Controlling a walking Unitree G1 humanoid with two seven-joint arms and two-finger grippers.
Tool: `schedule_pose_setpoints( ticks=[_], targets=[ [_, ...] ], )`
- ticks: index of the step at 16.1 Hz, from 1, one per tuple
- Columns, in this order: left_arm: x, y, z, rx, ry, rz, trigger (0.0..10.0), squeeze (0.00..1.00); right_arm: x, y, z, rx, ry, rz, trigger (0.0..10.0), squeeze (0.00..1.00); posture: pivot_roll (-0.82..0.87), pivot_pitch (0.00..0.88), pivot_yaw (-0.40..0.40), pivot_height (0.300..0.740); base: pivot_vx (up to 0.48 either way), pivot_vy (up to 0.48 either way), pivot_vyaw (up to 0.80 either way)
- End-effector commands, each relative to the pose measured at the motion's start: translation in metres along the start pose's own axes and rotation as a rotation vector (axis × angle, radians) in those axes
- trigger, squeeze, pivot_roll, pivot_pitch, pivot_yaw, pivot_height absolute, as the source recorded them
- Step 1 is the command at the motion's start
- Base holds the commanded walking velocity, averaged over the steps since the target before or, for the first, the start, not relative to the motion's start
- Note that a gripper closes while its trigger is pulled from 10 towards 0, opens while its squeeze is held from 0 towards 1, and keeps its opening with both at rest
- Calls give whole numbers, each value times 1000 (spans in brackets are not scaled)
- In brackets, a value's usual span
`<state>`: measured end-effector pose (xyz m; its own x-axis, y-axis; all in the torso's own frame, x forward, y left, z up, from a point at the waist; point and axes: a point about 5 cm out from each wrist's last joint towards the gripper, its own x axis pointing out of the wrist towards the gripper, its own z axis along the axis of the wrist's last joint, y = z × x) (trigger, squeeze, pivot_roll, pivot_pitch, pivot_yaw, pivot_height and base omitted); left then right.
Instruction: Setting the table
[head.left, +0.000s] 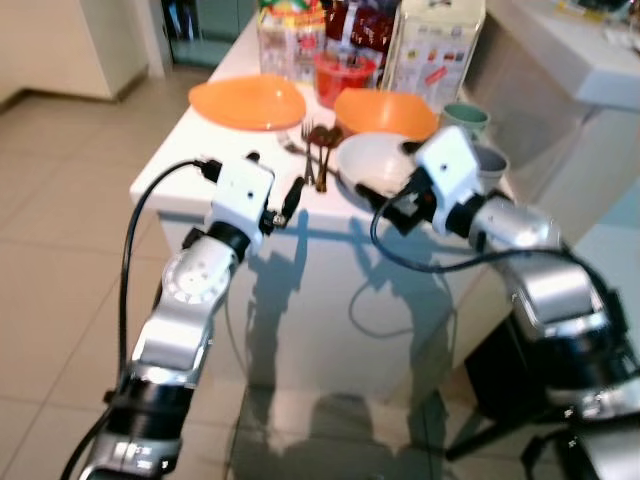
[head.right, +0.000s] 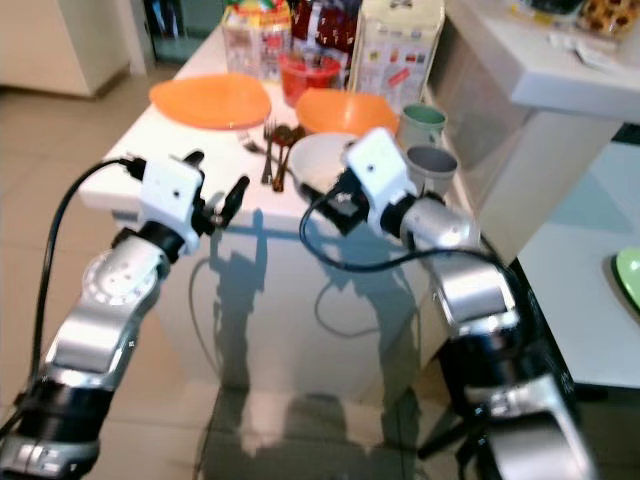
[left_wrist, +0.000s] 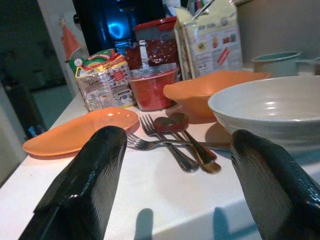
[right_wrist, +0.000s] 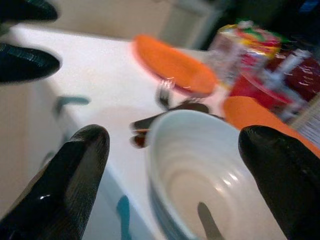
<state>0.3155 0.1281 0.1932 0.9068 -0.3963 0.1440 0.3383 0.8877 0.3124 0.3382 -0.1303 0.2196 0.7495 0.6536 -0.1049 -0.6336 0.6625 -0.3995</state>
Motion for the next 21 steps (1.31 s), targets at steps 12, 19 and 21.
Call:
schedule_pose_setpoints(
  ticks=[12, 19, 21],
  targets=[
    [-12, -26, 13, -1, 15, -359, 10000, 0, 22, -18, -31, -334, 355, 66, 10000, 0, 26, 0, -66, 740, 0, 0, 0],
    [-11, -28, 13, -3, 16, -359, 10000, 0, 36, -22, -38, -481, 329, -21, 0, 0, 26, 0, -68, 740, 0, 0, 0],
    [-12, -27, 13, -3, 17, -358, 10000, 0, 38, -22, -38, -485, 315, -14, 0, 0, 27, 0, -68, 740, 0, 0, 0]
  ],
)
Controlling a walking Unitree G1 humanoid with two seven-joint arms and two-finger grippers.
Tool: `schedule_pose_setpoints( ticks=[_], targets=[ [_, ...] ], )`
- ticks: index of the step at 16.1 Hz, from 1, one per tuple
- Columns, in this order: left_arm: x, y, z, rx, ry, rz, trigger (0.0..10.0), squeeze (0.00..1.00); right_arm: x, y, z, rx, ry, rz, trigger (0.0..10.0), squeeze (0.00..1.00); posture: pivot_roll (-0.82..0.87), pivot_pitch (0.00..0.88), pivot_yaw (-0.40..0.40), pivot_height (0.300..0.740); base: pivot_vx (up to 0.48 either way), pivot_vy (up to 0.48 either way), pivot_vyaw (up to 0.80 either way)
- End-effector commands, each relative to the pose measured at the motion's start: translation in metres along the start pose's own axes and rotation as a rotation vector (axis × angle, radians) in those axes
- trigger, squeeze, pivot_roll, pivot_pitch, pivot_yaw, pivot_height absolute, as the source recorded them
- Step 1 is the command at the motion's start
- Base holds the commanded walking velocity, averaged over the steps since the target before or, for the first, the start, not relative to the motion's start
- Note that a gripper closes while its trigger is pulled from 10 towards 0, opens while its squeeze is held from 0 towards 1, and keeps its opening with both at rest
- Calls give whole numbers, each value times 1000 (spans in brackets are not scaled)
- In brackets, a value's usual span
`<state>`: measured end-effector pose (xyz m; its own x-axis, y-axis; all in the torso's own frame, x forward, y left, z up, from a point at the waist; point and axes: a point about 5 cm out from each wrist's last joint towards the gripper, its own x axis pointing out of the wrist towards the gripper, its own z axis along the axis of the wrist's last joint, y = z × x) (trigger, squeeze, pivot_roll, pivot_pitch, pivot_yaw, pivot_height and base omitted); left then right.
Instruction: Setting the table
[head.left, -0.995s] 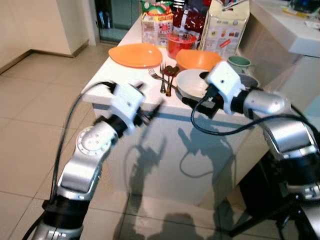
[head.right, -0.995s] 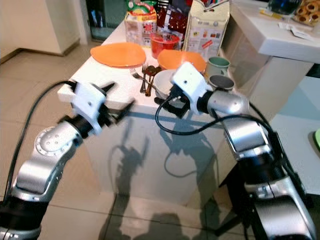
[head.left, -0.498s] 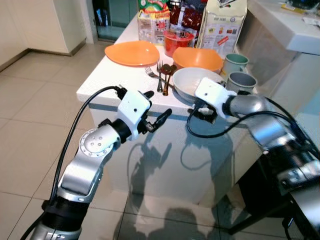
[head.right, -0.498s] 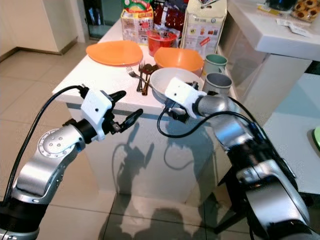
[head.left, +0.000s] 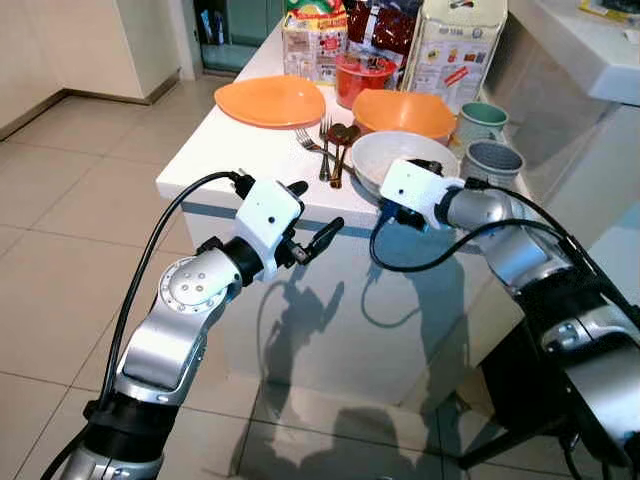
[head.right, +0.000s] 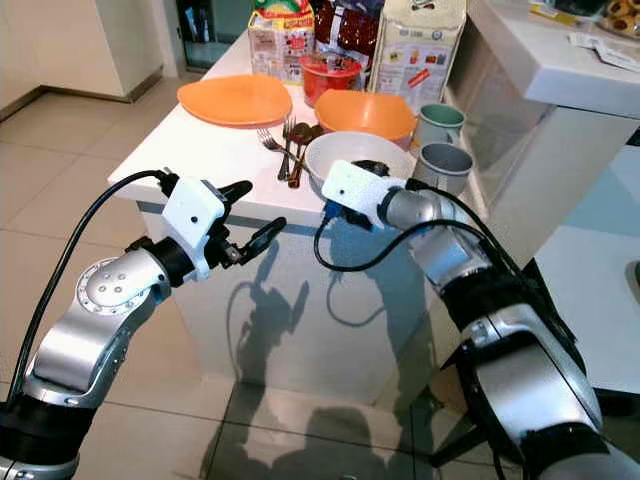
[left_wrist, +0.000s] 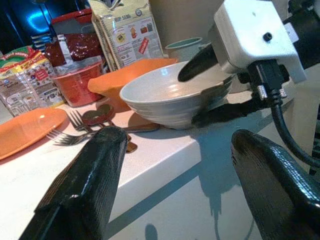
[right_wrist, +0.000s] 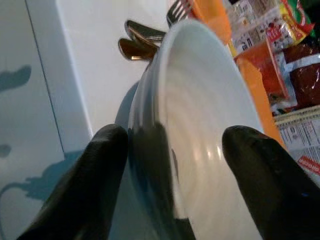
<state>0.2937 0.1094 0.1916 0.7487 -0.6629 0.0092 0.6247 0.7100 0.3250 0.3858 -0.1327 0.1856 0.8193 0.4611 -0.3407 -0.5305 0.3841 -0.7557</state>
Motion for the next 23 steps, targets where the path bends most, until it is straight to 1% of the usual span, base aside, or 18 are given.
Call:
schedule_pose_setpoints(
  ticks=[1, 6, 10, 18, 20, 22, 23],
  targets=[
    [1, -2, 4, 13, -6, -19, 10000, 0, 1, -4, 1, -12, -4, -7, 0, 0, 27, 0, -68, 740, 0, 0, 0],
    [2, -3, 4, 12, -4, -24, 10000, 0, 1, 1, -3, -5, -6, 24, 0, 0, 23, 0, -67, 740, 0, 0, 0],
    [3, -3, 4, 18, -2, -24, 10000, 0, 2, 1, -1, 15, -25, 21, 0, 0, 24, 0, -68, 740, 0, 0, 0],
    [4, -3, 4, 24, -5, -19, 10000, 0, 1, 3, 1, 16, -45, 8, 0, 0, 20, 0, -67, 740, 0, 0, 0],
    [4, -1, 3, 20, 1, -5, 10000, 0, 0, -1, 7, 16, -77, -15, 0, 0, 20, 0, -67, 740, 0, 0, 0],
    [4, 6, 1, 23, 13, 53, 10000, 0, -2, 1, 17, 14, -144, -31, 0, 0, 22, 0, -71, 740, 0, 0, 0],
    [4, 8, 2, 22, 8, 77, 10000, 0, -4, 1, 21, 3, -160, -41, 0, 0, 26, 0, -75, 740, 0, 0, 0]
  ],
)
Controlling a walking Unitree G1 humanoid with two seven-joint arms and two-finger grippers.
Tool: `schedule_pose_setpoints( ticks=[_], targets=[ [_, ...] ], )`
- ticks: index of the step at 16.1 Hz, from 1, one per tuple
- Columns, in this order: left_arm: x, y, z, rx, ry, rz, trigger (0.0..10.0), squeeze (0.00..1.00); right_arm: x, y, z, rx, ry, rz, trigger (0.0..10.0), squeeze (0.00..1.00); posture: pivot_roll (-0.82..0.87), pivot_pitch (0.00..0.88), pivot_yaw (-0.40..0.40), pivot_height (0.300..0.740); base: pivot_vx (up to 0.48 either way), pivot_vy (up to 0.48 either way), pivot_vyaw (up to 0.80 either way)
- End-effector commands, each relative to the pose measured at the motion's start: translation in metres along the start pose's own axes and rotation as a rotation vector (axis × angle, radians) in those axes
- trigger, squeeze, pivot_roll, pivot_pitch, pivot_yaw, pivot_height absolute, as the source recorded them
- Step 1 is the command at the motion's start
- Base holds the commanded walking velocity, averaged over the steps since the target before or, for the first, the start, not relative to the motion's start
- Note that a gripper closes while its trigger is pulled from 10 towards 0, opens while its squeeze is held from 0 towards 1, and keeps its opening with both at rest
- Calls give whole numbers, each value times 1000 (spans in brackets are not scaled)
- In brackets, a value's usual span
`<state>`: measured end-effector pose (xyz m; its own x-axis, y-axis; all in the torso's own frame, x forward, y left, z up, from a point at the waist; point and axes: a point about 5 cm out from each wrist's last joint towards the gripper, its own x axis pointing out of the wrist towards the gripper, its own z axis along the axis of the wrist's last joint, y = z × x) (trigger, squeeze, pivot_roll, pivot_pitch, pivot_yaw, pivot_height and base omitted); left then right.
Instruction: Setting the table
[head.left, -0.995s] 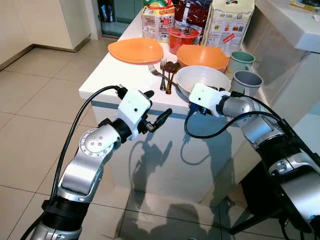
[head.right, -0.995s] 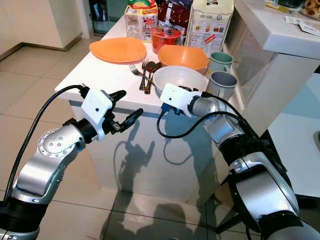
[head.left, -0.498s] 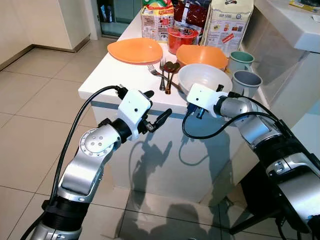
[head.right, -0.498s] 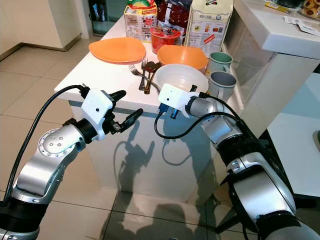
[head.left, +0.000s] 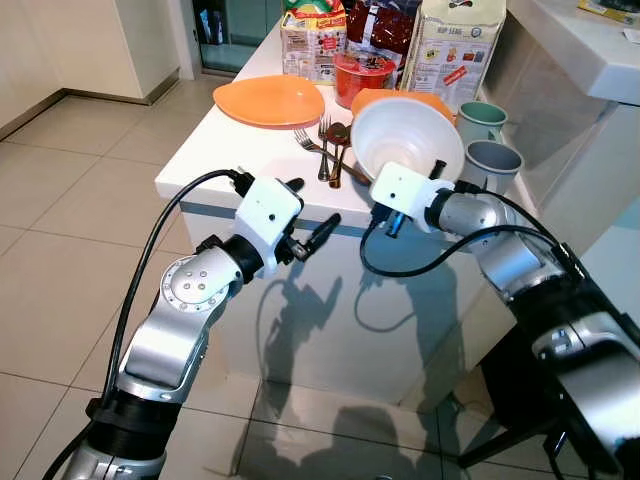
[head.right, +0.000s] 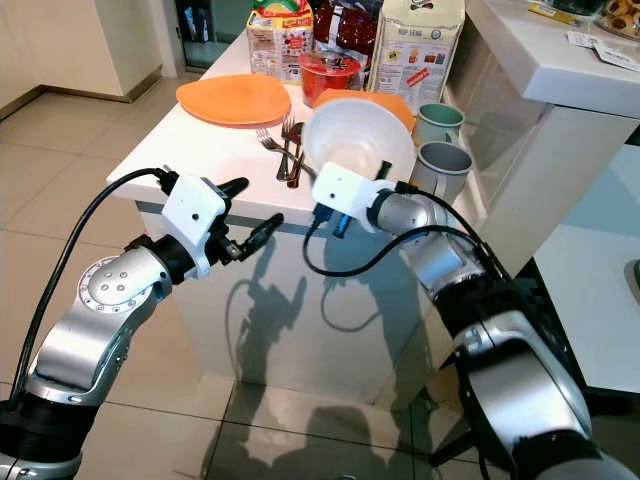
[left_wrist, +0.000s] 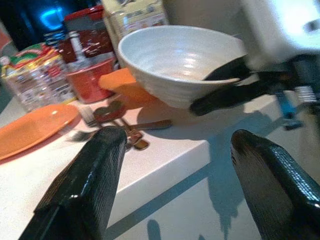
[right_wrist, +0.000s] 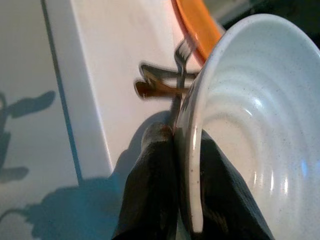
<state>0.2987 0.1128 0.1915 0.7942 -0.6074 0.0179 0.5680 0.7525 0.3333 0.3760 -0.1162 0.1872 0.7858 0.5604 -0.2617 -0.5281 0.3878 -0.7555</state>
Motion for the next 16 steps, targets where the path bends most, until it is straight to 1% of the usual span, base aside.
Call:
schedule_pose_setpoints(
  ticks=[1, 2, 3, 4, 5, 6, 7, 8, 9, 10, 11, 13, 16],
  targets=[
    [2, 9, 5, 16, -21, 62, 10000, 0, -6, -10, 16, -24, -79, -69, 0, 0, 30, 0, -78, 740, 0, 0, 0],
    [1, 13, 7, -4, -33, 95, 10000, 0, -10, -12, 26, -18, -127, -105, 0, 0, 31, 0, -81, 740, 0, 0, 0],
    [-1, 18, 9, -30, -52, 150, 10000, 0, -20, -13, 42, 6, -211, -172, 0, 0, 32, 0, -82, 740, 0, 0, 0],
    [-4, 21, 9, -62, -67, 185, 10000, 0, -29, -11, 51, 28, -275, -230, 0, 0, 32, 0, -82, 740, 0, 0, 0],
    [-8, 23, 6, -65, -68, 206, 10000, 0, -40, -2, 59, 85, -370, -297, 0, 0, 28, 0, -74, 740, 0, 0, 0],
    [-13, 22, 2, -56, -66, 221, 10000, 0, -51, 12, 60, 137, -439, -358, 2980, 0, 29, 0, -70, 740, 0, 0, 0],
    [-17, 22, 1, -46, -65, 229, 10000, 0, -57, 23, 58, 150, -464, -391, 7804, 0, 31, 0, -69, 740, 0, 0, 0],
    [-20, 22, 0, -45, -61, 236, 10000, 0, -61, 30, 56, 155, -472, -407, 10000, 0, 32, 0, -69, 740, 0, -319, 0],
    [-22, 24, -1, -49, -60, 247, 10000, 0, -66, 36, 53, 162, -482, -420, 10000, 0, 33, 0, -69, 740, 0, -469, 0],
    [-23, 24, -2, -51, -60, 251, 10000, 0, -68, 39, 52, 167, -485, -423, 10000, 0, 33, 0, -69, 740, 0, -469, 0],
    [-25, 25, -5, -55, -53, 260, 10000, 0, -72, 45, 47, 189, -480, -429, 10000, 0, 28, 0, -71, 740, 0, -472, 0],
    [-29, 25, -10, -51, -41, 262, 10000, 0, -80, 56, 45, 228, -506, -411, 10000, 0, 14, 0, -73, 740, 0, -472, 0],
    [-27, 19, -10, -52, -43, 252, 10000, 0, -88, 63, 45, 221, -530, -413, 10000, 0, 16, 0, -72, 740, 0, -472, 0]
  ],
)
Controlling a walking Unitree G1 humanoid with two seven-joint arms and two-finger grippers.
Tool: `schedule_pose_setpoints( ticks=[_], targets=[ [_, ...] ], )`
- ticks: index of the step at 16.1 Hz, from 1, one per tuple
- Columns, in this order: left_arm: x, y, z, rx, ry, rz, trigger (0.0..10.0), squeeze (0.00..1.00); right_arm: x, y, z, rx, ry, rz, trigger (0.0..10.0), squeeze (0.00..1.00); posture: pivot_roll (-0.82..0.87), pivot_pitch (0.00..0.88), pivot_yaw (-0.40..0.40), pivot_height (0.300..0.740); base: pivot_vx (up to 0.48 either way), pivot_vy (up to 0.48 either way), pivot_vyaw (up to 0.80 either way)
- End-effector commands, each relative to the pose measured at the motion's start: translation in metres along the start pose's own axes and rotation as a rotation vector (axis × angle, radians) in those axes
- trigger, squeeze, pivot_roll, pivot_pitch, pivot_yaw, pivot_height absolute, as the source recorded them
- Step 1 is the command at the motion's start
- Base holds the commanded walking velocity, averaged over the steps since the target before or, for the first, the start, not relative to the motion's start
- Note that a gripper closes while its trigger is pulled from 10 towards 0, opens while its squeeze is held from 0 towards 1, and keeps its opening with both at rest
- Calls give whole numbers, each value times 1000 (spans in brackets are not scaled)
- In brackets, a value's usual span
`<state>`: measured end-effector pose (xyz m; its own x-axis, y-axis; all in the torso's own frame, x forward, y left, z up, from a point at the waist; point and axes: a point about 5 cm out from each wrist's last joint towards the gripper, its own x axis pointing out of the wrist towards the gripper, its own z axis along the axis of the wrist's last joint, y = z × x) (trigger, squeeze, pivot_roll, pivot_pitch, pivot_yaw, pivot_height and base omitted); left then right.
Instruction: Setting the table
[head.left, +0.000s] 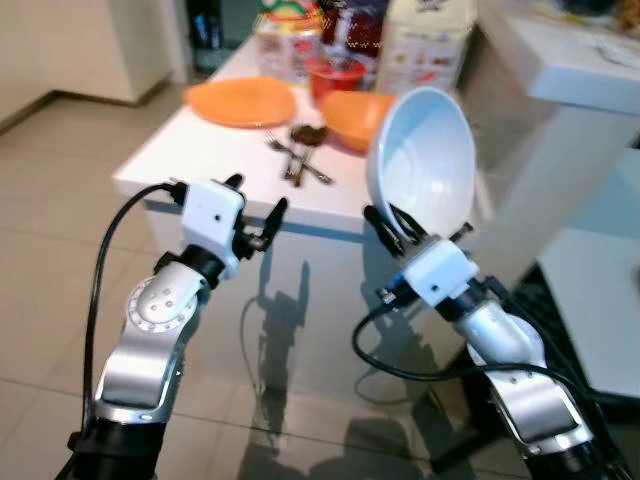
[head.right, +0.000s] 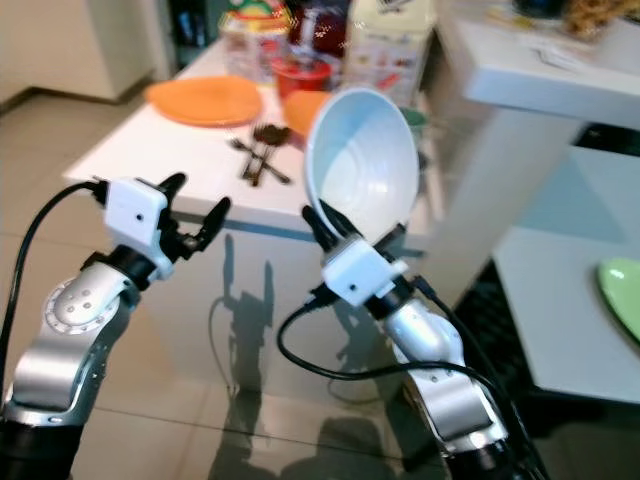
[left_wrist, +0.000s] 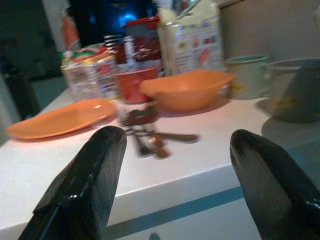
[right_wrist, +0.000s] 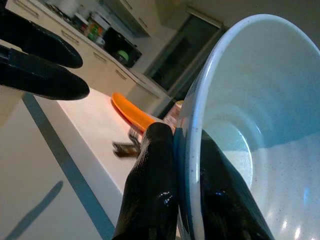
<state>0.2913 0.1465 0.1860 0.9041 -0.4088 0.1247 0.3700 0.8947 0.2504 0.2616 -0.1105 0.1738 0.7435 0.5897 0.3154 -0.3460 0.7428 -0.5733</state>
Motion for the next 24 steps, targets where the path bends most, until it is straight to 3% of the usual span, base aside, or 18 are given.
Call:
schedule_pose_setpoints(
  ticks=[1, 9, 13, 18, 21, 24],
  targets=[
    [0, -1, 3, 19, -10, -1, 10000, 0, 4, -7, 14, -21, -81, -28, 10000, 0, 18, 0, -73, 740, 0, -469, 0],
    [7, -5, 9, 47, -23, -10, 10000, 0, 5, -5, 17, -35, -89, -54, 10000, 0, 6, 0, -59, 740, 0, -471, 0],
    [13, -9, 9, 41, -23, -30, 10000, 0, -3, -10, 15, -60, -69, -76, 10000, 0, -9, 0, -33, 740, 0, -469, 0],
    [17, -8, 10, 53, -19, -49, 10000, 0, 2, -17, 0, -74, 51, -71, 10000, 0, -12, 0, -20, 740, 0, -473, 0],
    [20, -7, 10, 49, -26, -32, 10000, 0, 5, -16, -11, -89, 161, 22, 10000, 0, -28, 0, -33, 740, 0, -470, 0],
    [23, -5, 10, 50, -33, -3, 10000, 0, 11, -17, -13, -103, 197, 98, 10000, 0, -24, 0, -40, 740, 0, -466, 0]
  ],
)
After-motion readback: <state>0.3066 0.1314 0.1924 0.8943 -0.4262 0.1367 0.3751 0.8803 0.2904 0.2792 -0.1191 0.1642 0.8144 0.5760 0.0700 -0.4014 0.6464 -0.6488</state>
